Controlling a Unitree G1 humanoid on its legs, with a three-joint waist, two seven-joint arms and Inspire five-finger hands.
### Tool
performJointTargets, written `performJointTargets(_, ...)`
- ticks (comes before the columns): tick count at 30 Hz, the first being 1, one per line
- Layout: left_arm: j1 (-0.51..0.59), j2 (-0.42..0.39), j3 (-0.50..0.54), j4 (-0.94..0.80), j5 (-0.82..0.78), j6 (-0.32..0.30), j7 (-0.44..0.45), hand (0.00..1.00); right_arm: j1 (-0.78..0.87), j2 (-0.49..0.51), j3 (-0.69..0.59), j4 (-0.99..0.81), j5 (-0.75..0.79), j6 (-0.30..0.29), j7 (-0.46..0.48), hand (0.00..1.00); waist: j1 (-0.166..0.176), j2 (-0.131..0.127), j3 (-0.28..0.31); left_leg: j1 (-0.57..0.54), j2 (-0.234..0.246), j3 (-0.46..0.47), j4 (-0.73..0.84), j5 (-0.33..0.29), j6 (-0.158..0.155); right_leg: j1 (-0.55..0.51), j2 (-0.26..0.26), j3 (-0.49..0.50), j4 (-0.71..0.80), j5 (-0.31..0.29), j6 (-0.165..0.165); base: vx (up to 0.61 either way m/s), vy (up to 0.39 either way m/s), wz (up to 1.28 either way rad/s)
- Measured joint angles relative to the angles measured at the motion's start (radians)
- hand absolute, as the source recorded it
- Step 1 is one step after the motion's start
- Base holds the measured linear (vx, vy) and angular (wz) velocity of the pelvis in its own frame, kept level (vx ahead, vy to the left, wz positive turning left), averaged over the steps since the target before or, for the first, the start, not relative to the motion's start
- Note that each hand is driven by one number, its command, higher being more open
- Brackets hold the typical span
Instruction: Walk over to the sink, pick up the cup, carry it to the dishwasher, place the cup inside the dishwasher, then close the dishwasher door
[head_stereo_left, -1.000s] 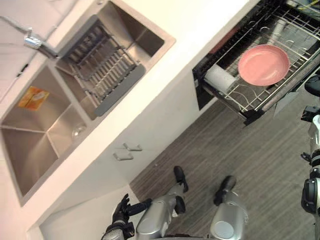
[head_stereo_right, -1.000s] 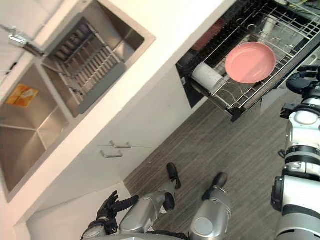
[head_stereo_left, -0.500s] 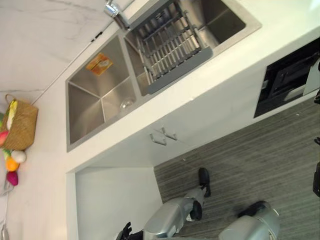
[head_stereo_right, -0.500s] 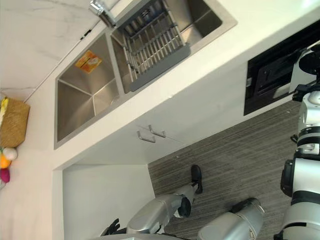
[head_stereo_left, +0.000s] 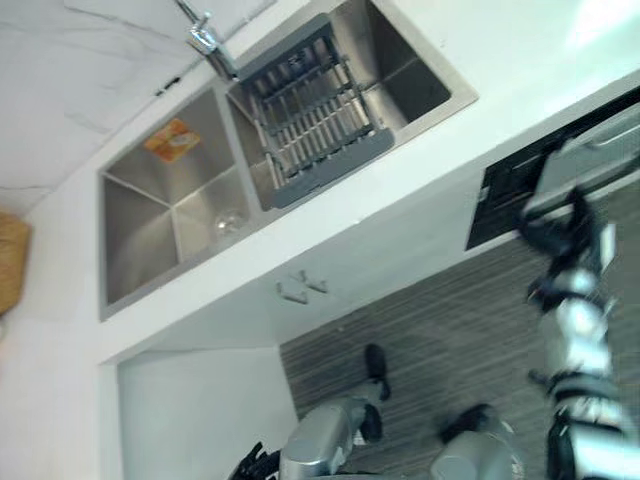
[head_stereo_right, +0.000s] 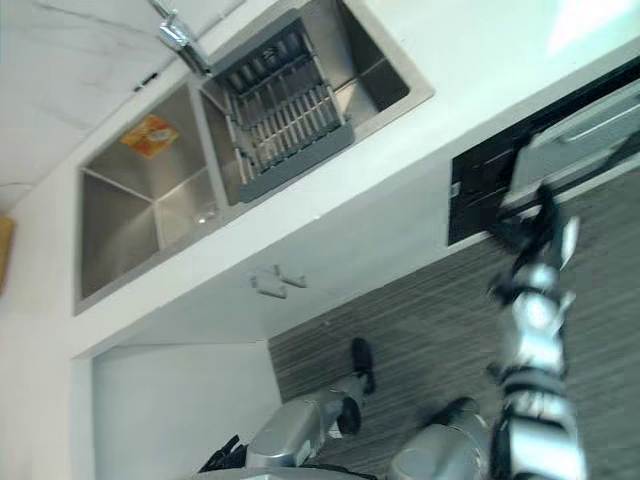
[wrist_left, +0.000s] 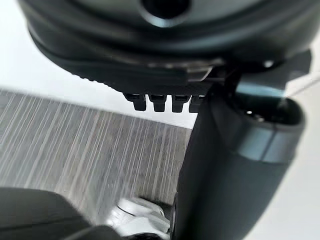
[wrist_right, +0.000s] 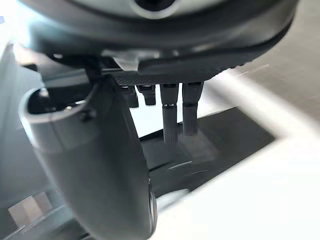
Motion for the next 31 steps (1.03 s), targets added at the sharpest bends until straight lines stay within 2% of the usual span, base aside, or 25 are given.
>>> performJointTargets(1, -0.002, 0.0, 0.015, 0.0, 0.0, 0.0, 0.005, 1.0, 0.042, 0.05, -0.034, 0.043, 0.02, -0.004, 0.008, 1.0, 0.0, -0.021, -0.011, 0.014, 0.001, 0.008, 0.003, -0.001, -0.002, 0.019, 0.006, -0.001, -0.01, 0.002, 0.003, 0.22, -0.114, -0.19)
performJointTargets(3, -0.002, 0.005, 0.071, 0.017, 0.0, -0.011, 0.015, 1.0, 0.176, 0.179, -0.149, 0.216, 0.046, -0.023, 0.027, 1.0, 0.0, -0.095, -0.059, 0.062, 0.018, 0.037, 0.003, -0.018, -0.025, 0.069, 0.042, 0.014, -0.065, 0.026, 0.003, 0.23, -0.098, -0.23)
performJointTargets(5, -0.009, 0.014, 0.096, 0.026, 0.001, -0.018, 0.018, 1.0, 0.248, 0.229, -0.207, 0.286, 0.017, -0.031, 0.037, 1.0, -0.002, -0.127, -0.085, 0.09, 0.042, 0.061, -0.001, -0.03, -0.041, 0.09, 0.08, 0.035, -0.11, 0.056, -0.004, 0.17, -0.073, -0.46)
performJointTargets(6, -0.019, 0.023, 0.095, 0.038, 0.003, -0.018, 0.021, 1.0, 0.287, 0.245, -0.231, 0.31, -0.008, -0.014, 0.05, 1.0, -0.006, -0.139, -0.103, 0.105, 0.058, 0.067, -0.003, -0.036, -0.051, 0.104, 0.107, 0.047, -0.141, 0.075, -0.006, 0.13, -0.069, -0.44)
performJointTargets(10, -0.038, 0.04, 0.094, 0.04, 0.073, -0.025, 0.04, 1.0, 0.309, 0.246, -0.242, 0.344, -0.037, 0.107, 0.086, 1.0, -0.024, -0.164, -0.14, 0.136, 0.076, 0.071, -0.005, -0.045, -0.061, 0.145, 0.151, 0.06, -0.214, 0.093, -0.004, 0.04, -0.044, -0.19)
performJointTargets(13, -0.044, 0.044, 0.092, 0.04, 0.091, -0.026, 0.046, 1.0, 0.27, 0.235, -0.217, 0.343, -0.051, 0.168, 0.127, 1.0, -0.026, -0.166, -0.153, 0.154, 0.076, 0.062, -0.006, -0.058, -0.06, 0.172, 0.166, 0.065, -0.251, 0.093, -0.004, -0.1, 0.003, -0.05)
performJointTargets(16, -0.043, 0.051, 0.092, 0.053, 0.101, -0.02, 0.044, 1.0, 0.256, 0.197, -0.178, 0.341, -0.054, 0.206, 0.156, 1.0, -0.022, -0.181, -0.17, 0.172, 0.062, 0.047, -0.006, -0.067, -0.047, 0.196, 0.156, 0.046, -0.252, 0.087, -0.005, -0.14, 0.063, 0.13)
performJointTargets(18, -0.041, 0.064, 0.091, 0.053, 0.113, -0.011, 0.038, 1.0, 0.249, 0.189, -0.177, 0.34, -0.038, 0.217, 0.157, 1.0, -0.02, -0.203, -0.184, 0.175, 0.032, 0.044, 0.013, -0.067, -0.037, 0.2, 0.126, 0.024, -0.24, 0.071, 0.011, -0.08, 0.089, 0.31)
performJointTargets(19, -0.034, 0.075, 0.089, 0.052, 0.13, -0.007, 0.035, 1.0, 0.252, 0.19, -0.178, 0.34, -0.015, 0.222, 0.16, 1.0, -0.018, -0.223, -0.196, 0.174, 0.002, 0.052, 0.069, -0.107, -0.017, 0.205, 0.096, 0.01, -0.225, 0.072, 0.035, 0.03, 0.109, 0.43)
performJointTargets(20, -0.03, 0.084, 0.083, 0.052, 0.14, -0.005, 0.033, 1.0, 0.263, 0.19, -0.181, 0.34, -0.004, 0.225, 0.162, 1.0, -0.018, -0.242, -0.208, 0.177, -0.02, 0.057, 0.111, -0.181, -0.017, 0.208, 0.066, 0.009, -0.183, 0.087, 0.049, 0.08, 0.109, 0.44)
performJointTargets(21, -0.03, 0.084, 0.083, 0.053, 0.139, -0.005, 0.032, 1.0, 0.262, 0.183, -0.181, 0.339, -0.003, 0.226, 0.164, 1.0, -0.016, -0.242, -0.207, 0.183, -0.025, 0.052, 0.109, -0.209, 0.004, 0.194, 0.051, 0.027, -0.131, 0.086, 0.05, 0.11, 0.153, 0.28)
performJointTargets(22, -0.034, 0.087, 0.082, 0.062, 0.142, -0.001, 0.029, 1.0, 0.259, 0.177, -0.181, 0.339, -0.003, 0.229, 0.164, 1.0, -0.005, -0.244, -0.206, 0.184, -0.03, 0.049, 0.106, -0.213, 0.025, 0.151, 0.021, 0.094, -0.033, 0.1, 0.012, 0.11, 0.22, 0.22)
performJointTargets(23, -0.036, 0.089, 0.05, 0.059, 0.158, -0.002, 0.021, 1.0, 0.249, 0.18, -0.177, 0.343, -0.004, 0.229, 0.167, 1.0, -0.01, -0.218, -0.202, 0.209, -0.016, 0.026, 0.085, -0.216, 0.048, 0.067, 0.018, 0.236, 0.112, 0.157, -0.097, 0.07, 0.221, 0.34)
performJointTargets(24, -0.036, 0.102, 0.024, 0.058, 0.16, -0.001, 0.014, 1.0, 0.244, 0.195, -0.168, 0.344, -0.005, 0.23, 0.173, 1.0, -0.019, -0.218, -0.197, 0.212, 0.0, 0.003, 0.088, -0.221, 0.058, 0.032, 0.064, 0.338, 0.133, 0.143, -0.078, 0.04, 0.156, 0.47)
performJointTargets(25, -0.038, 0.108, 0.01, 0.057, 0.16, 0.0, 0.012, 1.0, 0.246, 0.206, -0.162, 0.344, -0.008, 0.23, 0.18, 1.0, -0.024, -0.221, -0.197, 0.212, 0.007, -0.012, 0.087, -0.222, 0.06, 0.015, 0.105, 0.393, 0.124, 0.126, -0.057, 0.05, 0.082, 0.65)
performJointTargets(26, -0.042, 0.12, -0.007, 0.059, 0.16, 0.008, 0.009, 1.0, 0.254, 0.226, -0.151, 0.344, -0.009, 0.225, 0.185, 1.0, -0.027, -0.224, -0.198, 0.216, 0.018, -0.045, 0.075, -0.222, 0.06, -0.003, 0.19, 0.476, 0.067, 0.102, -0.028, 0.09, 0.087, 0.82)
performJointTargets(27, -0.047, 0.119, -0.005, 0.059, 0.159, 0.013, 0.011, 1.0, 0.266, 0.239, -0.143, 0.344, -0.017, 0.217, 0.185, 1.0, -0.029, -0.223, -0.198, 0.225, 0.018, -0.076, 0.06, -0.22, 0.057, -0.003, 0.261, 0.543, -0.031, 0.091, -0.022, 0.16, 0.096, 0.82)
performJointTargets(29, -0.05, 0.115, 0.002, 0.06, 0.159, 0.015, 0.019, 1.0, 0.267, 0.238, -0.132, 0.346, -0.043, 0.197, 0.177, 1.0, -0.029, -0.224, -0.198, 0.24, -0.001, -0.106, 0.042, -0.216, 0.052, -0.007, 0.328, 0.621, -0.167, 0.093, -0.02, 0.2, 0.062, 0.6)
performJointTargets(31, -0.046, 0.105, 0.032, 0.06, 0.16, 0.017, 0.025, 1.0, 0.263, 0.234, -0.103, 0.342, -0.074, 0.176, 0.173, 1.0, -0.029, -0.227, -0.201, 0.255, -0.021, -0.119, 0.035, -0.21, 0.06, -0.028, 0.36, 0.667, -0.227, 0.103, -0.032, 0.21, 0.029, 0.29)
